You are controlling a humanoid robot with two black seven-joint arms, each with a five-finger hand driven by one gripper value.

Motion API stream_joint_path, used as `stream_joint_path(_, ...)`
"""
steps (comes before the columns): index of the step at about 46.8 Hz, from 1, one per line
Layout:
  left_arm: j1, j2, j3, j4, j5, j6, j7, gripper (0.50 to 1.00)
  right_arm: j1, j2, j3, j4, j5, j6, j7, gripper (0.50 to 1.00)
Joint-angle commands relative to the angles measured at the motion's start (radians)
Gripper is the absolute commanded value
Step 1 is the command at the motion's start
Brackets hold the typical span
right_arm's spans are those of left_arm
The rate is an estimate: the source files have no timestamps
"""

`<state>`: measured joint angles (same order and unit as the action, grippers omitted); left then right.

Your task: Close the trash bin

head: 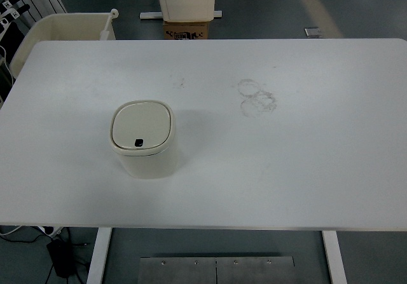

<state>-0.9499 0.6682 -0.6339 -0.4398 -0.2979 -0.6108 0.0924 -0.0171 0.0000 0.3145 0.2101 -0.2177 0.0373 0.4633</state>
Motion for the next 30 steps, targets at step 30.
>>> stream_joint_path(30, 0.298, -0.053, -0.056, 0.0, -0.038, 0.008, -0.138, 1.0, -0.003, 0.0, -0.003, 0.0, -0.003, 0.0, 0.003, 0.991)
